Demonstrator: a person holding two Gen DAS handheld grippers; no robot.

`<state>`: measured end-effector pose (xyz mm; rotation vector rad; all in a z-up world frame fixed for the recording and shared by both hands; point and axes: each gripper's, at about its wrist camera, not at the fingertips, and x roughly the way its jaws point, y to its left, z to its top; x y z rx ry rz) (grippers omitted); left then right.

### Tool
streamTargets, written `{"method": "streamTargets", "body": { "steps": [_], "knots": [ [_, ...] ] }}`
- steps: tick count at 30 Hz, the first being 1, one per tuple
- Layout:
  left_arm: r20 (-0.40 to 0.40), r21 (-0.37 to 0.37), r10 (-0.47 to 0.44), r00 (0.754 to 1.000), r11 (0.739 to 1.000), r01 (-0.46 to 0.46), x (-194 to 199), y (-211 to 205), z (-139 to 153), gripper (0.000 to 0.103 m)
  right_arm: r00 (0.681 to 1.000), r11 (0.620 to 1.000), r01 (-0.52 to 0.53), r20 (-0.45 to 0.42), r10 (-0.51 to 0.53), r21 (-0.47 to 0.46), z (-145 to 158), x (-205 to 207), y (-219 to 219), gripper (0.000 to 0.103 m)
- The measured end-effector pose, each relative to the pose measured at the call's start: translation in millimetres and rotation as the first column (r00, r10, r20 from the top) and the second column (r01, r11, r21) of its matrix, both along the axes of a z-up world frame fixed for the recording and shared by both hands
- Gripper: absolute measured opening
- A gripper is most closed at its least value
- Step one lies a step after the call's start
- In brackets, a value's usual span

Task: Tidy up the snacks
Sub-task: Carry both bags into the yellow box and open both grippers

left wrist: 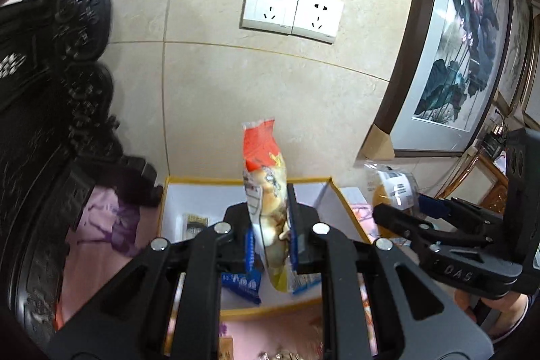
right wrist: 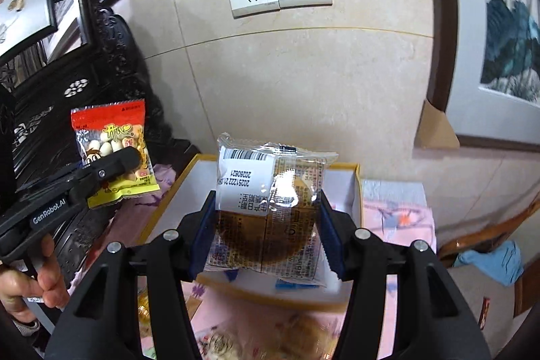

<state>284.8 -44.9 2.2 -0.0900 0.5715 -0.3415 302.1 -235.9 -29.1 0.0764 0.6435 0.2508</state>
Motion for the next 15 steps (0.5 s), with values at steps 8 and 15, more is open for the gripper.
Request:
{"method": "streamTargets", "body": {
  "steps": [8,15],
  "knots": [
    [-0.043,0.043,0.039,0.998,0.998,-0.037,42,-11,-15,0.072,0.995,1.000,0.000,-0.099,0.001,0.009,-17,51,6,0.059],
    [-0.014,0.031,0.086,0.996,0.996,-0.086,32,-4,-11,0.089,0.988,0.998,0.055,-0.146,-0.054,0.003,-18,51,2,0.085]
  ]
}}
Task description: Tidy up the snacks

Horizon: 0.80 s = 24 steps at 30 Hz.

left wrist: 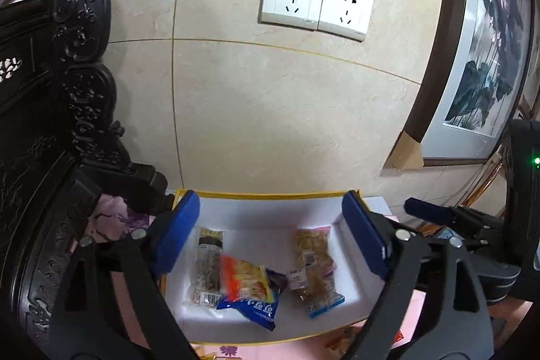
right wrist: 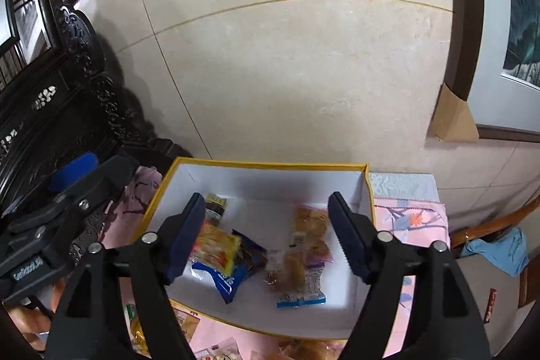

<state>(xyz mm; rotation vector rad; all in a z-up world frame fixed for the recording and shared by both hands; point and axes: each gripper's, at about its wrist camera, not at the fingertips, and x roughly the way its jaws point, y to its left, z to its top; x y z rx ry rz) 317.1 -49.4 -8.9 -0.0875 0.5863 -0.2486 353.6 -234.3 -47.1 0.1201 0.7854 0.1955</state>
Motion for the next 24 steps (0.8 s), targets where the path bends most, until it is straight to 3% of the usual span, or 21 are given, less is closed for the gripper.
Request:
{"method": "streamTargets", "body": {
  "steps": [2,9,15,20,24],
  "knots": [
    [-0.010,-0.003,0.010,1.000,1.000,-0.010,-5,2,1,0.092,1.000,1.000,0.020,-0.012,-0.020,-0.018,1,-7,0,0.100],
    [-0.012,-0.005,0.065,0.998,0.998,-0.065,-46,18,1,0.099,0.995,0.995,0.092,-0.030,-0.094,-0.048,-6,-59,-10,0.102],
    [-0.051,0.035,0.129,0.990,0.991,-0.127,-96,36,-24,0.100,0.965,0.991,0.061,-0.246,-0.089,-0.119,-57,-100,-16,0.102],
    [-0.098,0.045,0.149,0.984,0.988,-0.146,-144,48,-63,0.100,0.940,0.999,0.047,-0.340,-0.036,0.022,-106,-150,-19,0.102],
    [-0.235,0.068,0.174,0.956,0.984,-0.162,-179,61,-108,0.100,0.928,0.995,0.090,-0.367,-0.066,0.049,-136,-186,-11,0.102]
  ]
}}
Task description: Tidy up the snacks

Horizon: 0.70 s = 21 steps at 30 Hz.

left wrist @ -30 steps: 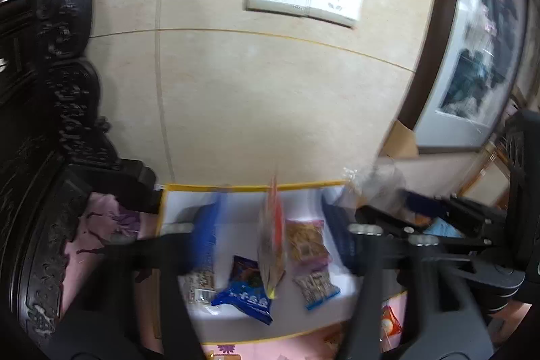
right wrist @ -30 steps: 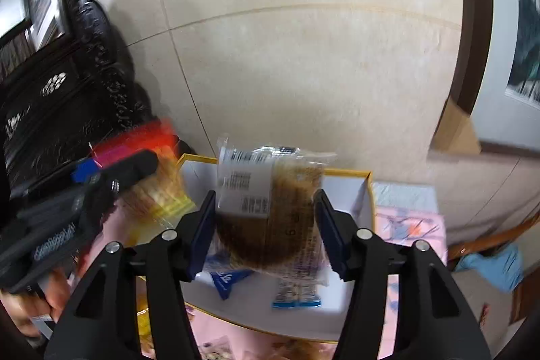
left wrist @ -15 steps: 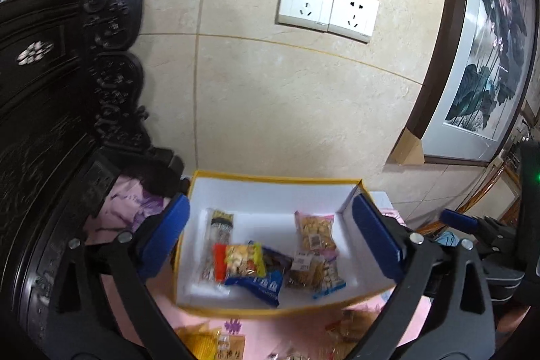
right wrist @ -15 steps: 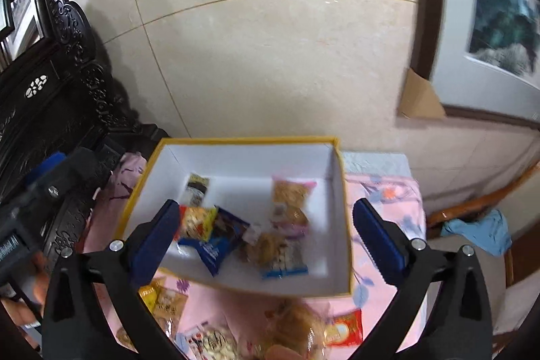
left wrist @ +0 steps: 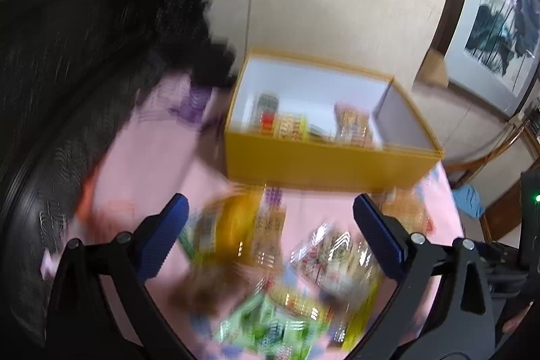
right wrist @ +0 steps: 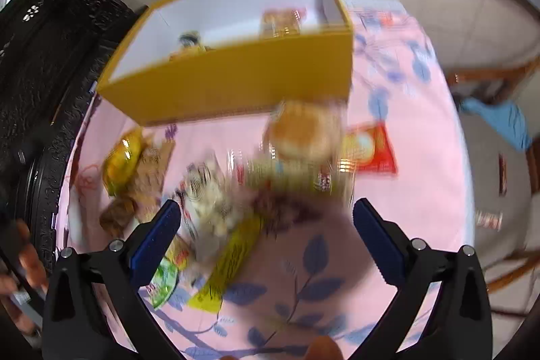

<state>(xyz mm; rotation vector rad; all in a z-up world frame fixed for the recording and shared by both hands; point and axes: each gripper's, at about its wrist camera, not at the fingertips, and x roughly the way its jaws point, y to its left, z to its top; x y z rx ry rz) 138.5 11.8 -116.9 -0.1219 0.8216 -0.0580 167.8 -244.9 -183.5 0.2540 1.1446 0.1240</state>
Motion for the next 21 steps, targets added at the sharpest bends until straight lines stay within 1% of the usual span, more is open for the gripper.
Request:
{"method": "streamTargets", "body": {
  "steps": [1,2,4,5,7,10,11,12,13,15,17,18,20,21],
  "knots": [
    [-0.021,-0.004,0.014,1.000,1.000,-0.014,-7,4,-7,0.100,1.000,1.000,-0.008,-0.019,0.008,-0.002,-6,-5,4,0.102],
    [-0.037,-0.012,0.027,0.999,1.000,-0.027,-15,8,-13,0.100,0.998,0.999,-0.042,-0.053,0.041,-0.017,-12,-6,11,0.102],
    [-0.061,-0.039,0.059,0.996,0.997,-0.062,-32,18,-25,0.100,0.992,0.991,-0.087,-0.097,0.078,-0.097,-19,-6,25,0.102],
    [-0.060,-0.048,0.076,0.995,0.996,-0.079,-39,22,-29,0.100,0.989,0.989,-0.104,-0.114,0.092,-0.104,-24,-8,31,0.102],
    [-0.053,-0.055,0.108,0.993,0.992,-0.111,-53,28,-36,0.100,0.987,0.992,-0.107,-0.127,0.097,-0.074,-31,-13,35,0.102],
    [-0.060,-0.034,0.119,0.991,0.992,-0.121,-64,32,-45,0.100,0.975,0.993,-0.117,-0.191,0.112,-0.012,-48,-16,40,0.102],
    [-0.068,-0.030,0.105,0.992,0.994,-0.107,-66,32,-48,0.100,0.973,0.993,-0.116,-0.203,0.113,-0.003,-52,-16,41,0.100],
    [-0.081,-0.014,0.093,0.992,0.995,-0.095,-66,32,-51,0.100,0.970,0.994,-0.113,-0.216,0.109,-0.005,-58,-17,43,0.095],
    [-0.091,0.008,0.089,0.992,0.996,-0.089,-69,30,-53,0.100,0.969,0.994,-0.108,-0.226,0.105,-0.002,-62,-17,45,0.093],
    [-0.105,0.043,0.069,0.992,0.997,-0.064,-71,29,-57,0.100,0.965,0.995,-0.101,-0.243,0.101,0.010,-68,-17,46,0.081],
    [-0.111,0.055,0.057,0.992,0.997,-0.052,-74,27,-61,0.100,0.965,0.995,-0.094,-0.242,0.096,0.019,-71,-17,47,0.080],
    [-0.115,0.058,0.055,0.992,0.997,-0.048,-75,27,-63,0.100,0.966,0.995,-0.092,-0.241,0.097,0.029,-73,-17,47,0.077],
    [-0.128,0.055,0.049,0.991,0.998,-0.042,-76,28,-66,0.100,0.966,0.994,-0.105,-0.238,0.106,0.016,-73,-16,52,0.076],
    [-0.133,0.053,0.047,0.990,0.998,-0.040,-76,28,-67,0.100,0.965,0.993,-0.117,-0.235,0.115,0.008,-73,-16,55,0.074]
  ]
}}
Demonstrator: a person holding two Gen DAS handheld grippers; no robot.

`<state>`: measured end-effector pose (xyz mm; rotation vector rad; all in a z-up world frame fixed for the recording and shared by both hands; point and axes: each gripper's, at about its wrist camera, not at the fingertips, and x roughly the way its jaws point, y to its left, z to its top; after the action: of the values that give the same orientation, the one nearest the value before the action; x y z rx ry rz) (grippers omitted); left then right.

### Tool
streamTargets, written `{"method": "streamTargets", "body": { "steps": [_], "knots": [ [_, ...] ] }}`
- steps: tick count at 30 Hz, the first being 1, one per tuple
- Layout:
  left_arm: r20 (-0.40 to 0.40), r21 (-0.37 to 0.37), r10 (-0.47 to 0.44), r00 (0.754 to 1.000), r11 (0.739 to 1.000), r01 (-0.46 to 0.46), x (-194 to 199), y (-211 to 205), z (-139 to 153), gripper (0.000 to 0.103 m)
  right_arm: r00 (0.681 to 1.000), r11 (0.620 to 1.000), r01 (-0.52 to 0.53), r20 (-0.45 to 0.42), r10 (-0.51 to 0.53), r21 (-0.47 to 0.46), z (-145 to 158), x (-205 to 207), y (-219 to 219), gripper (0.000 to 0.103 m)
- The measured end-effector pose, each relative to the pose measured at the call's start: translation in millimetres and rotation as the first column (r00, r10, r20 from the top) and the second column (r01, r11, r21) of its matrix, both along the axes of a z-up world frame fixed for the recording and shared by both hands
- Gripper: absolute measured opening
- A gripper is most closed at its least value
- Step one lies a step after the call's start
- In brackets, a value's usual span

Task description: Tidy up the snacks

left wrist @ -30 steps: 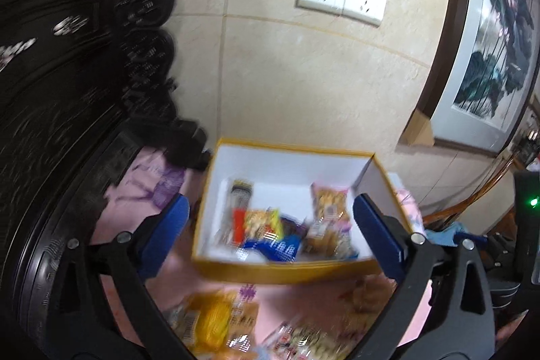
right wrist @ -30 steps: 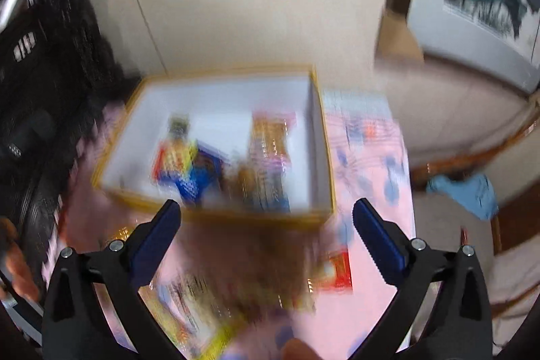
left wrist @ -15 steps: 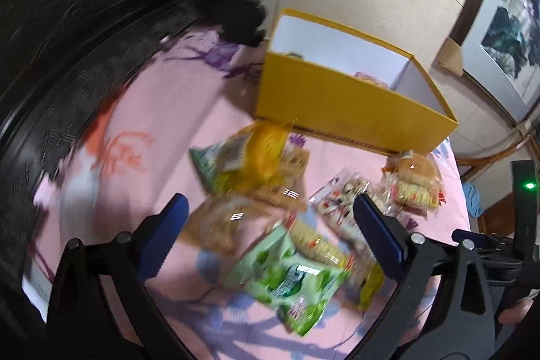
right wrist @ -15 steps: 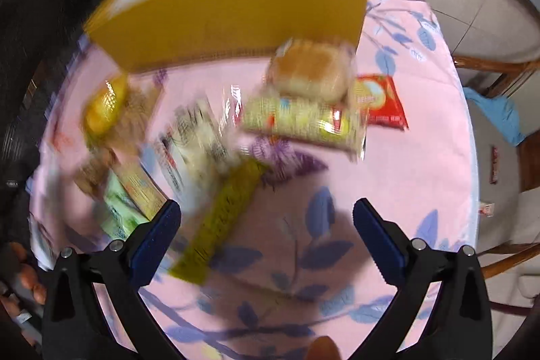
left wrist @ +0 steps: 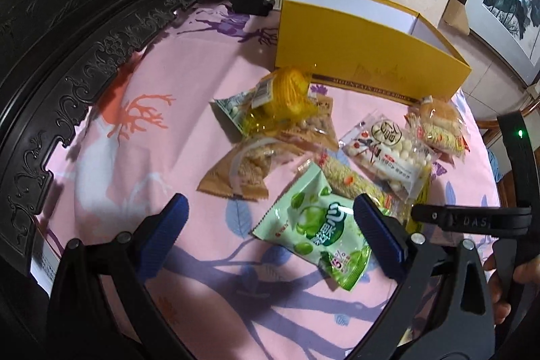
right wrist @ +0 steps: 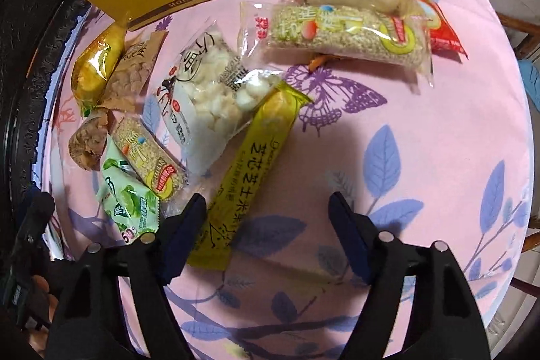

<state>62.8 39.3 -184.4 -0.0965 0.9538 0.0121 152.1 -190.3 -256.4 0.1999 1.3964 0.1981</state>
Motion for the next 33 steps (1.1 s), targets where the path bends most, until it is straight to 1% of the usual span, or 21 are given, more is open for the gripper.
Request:
{"method": "streamTargets", "body": {
  "steps": [1,3,4,7,8,10,11,12,15,18,20,22,24,26,27,29,33],
  "knots": [
    [-0.003,-0.001,-0.002,1.000,1.000,0.002,-1,0,-1,0.100,1.000,1.000,-0.009,0.004,0.009,-0.004,0,0,2,0.073],
    [-0.009,-0.011,-0.014,1.000,1.000,0.014,-1,-1,-5,0.100,1.000,1.000,-0.025,0.013,0.025,-0.019,-1,3,10,0.065],
    [-0.016,-0.019,-0.020,1.000,1.000,0.020,-1,-2,-7,0.100,0.999,0.999,-0.027,0.018,0.028,-0.030,-1,3,12,0.065],
    [-0.045,-0.034,-0.035,0.998,0.999,0.034,-1,-6,-16,0.100,0.998,0.997,-0.038,0.041,0.041,-0.071,0,6,16,0.059],
    [-0.053,-0.031,-0.042,0.998,0.999,0.040,0,-8,-19,0.100,0.998,0.996,-0.043,0.045,0.047,-0.081,0,9,18,0.054],
    [-0.068,-0.022,-0.052,0.996,0.998,0.051,0,-10,-23,0.100,0.997,0.996,-0.053,0.052,0.057,-0.074,0,12,18,0.048],
    [-0.073,-0.021,-0.055,0.996,0.998,0.054,1,-11,-24,0.100,0.997,0.997,-0.056,0.048,0.059,-0.057,-1,14,20,0.042],
    [-0.077,-0.023,-0.058,0.995,0.998,0.056,1,-12,-25,0.100,0.997,0.998,-0.060,0.044,0.061,-0.038,0,13,18,0.034],
    [-0.091,-0.038,-0.067,0.994,0.997,0.064,3,-13,-28,0.100,0.997,0.996,-0.064,0.037,0.066,-0.060,3,7,8,0.030],
    [-0.118,-0.055,-0.074,0.990,0.996,0.068,8,-17,-34,0.100,0.996,0.995,-0.071,0.042,0.074,-0.071,4,0,-1,0.029],
    [-0.140,-0.065,-0.064,0.988,0.996,0.056,12,-20,-39,0.100,0.996,0.996,-0.070,0.042,0.073,-0.058,2,-3,-4,0.029],
    [-0.170,-0.068,-0.033,0.985,0.997,0.022,19,-22,-47,0.100,0.997,0.997,-0.065,0.038,0.067,-0.049,0,-5,-8,0.030],
    [-0.199,-0.094,-0.001,0.980,0.995,-0.018,28,-24,-54,0.100,0.996,0.995,-0.077,0.045,0.080,-0.067,1,-7,-6,0.030],
    [-0.207,-0.111,0.024,0.978,0.993,-0.048,34,-27,-57,0.100,0.993,0.991,-0.097,0.052,0.102,-0.088,2,-11,-7,0.030],
    [-0.214,-0.117,0.033,0.976,0.991,-0.060,39,-30,-59,0.100,0.992,0.989,-0.108,0.057,0.114,-0.100,1,-8,3,0.031],
    [-0.219,-0.130,0.020,0.976,0.990,-0.049,44,-34,-66,0.101,0.990,0.987,-0.120,0.062,0.127,-0.110,2,-10,3,0.032],
    [-0.186,-0.093,-0.027,0.982,0.996,0.010,42,-44,-70,0.101,0.990,0.988,-0.119,0.059,0.125,-0.097,1,-8,2,0.033]
  ]
}}
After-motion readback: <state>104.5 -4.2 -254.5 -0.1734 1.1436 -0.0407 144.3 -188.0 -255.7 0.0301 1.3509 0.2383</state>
